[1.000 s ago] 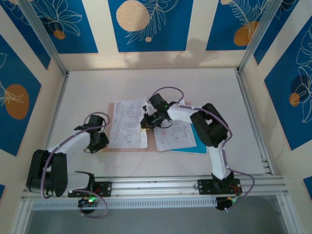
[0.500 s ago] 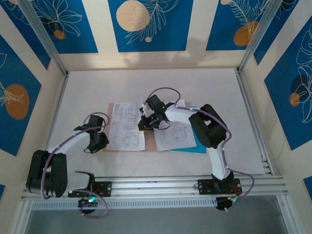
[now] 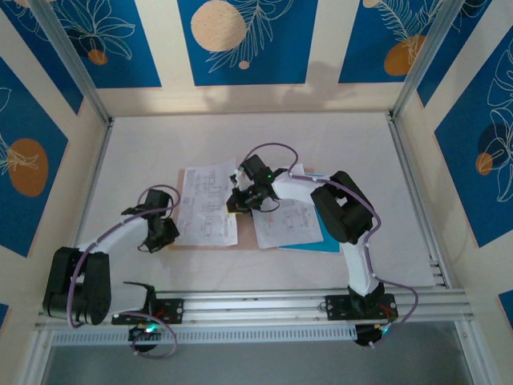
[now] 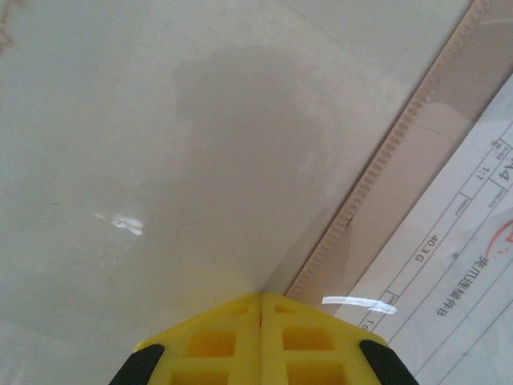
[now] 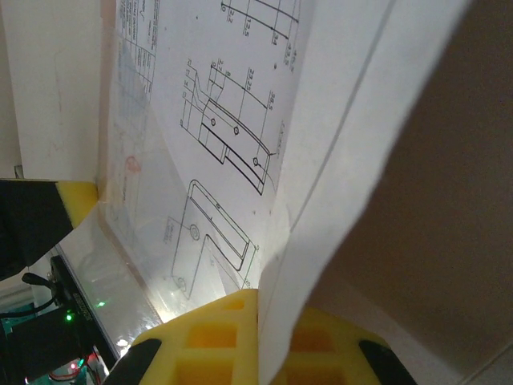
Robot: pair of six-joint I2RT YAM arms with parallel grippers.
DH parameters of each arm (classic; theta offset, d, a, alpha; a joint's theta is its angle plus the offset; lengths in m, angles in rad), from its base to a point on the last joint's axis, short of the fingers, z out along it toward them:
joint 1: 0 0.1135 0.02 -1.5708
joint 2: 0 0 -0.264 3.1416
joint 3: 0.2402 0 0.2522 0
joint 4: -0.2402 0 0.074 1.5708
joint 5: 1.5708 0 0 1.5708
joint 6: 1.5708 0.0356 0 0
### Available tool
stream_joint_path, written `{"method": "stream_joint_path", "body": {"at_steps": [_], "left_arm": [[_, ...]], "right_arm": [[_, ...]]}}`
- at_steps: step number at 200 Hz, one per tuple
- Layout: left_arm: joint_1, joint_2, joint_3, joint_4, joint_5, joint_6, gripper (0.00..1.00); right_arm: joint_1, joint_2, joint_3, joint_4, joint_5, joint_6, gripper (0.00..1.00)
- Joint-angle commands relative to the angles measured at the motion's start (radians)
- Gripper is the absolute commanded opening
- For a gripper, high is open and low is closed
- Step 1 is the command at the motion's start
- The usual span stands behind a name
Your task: Put the files into the folder
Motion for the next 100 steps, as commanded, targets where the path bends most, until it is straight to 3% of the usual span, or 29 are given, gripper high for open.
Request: {"method": "stream_joint_path", "body": {"at_steps": [1, 100], "left_arm": [[0.008, 0.026, -0.034, 0.026, 0.061, -0.018, 0.0], [0.008, 0.027, -0.032, 0.028, 0.065, -0.018, 0.0]], "right_arm": [[0.023, 0.039, 0.002, 0.004, -0.031, 0.005, 0.0], [0.044, 0.074, 0.04, -0.023, -0.022, 0.008, 0.0]]}}
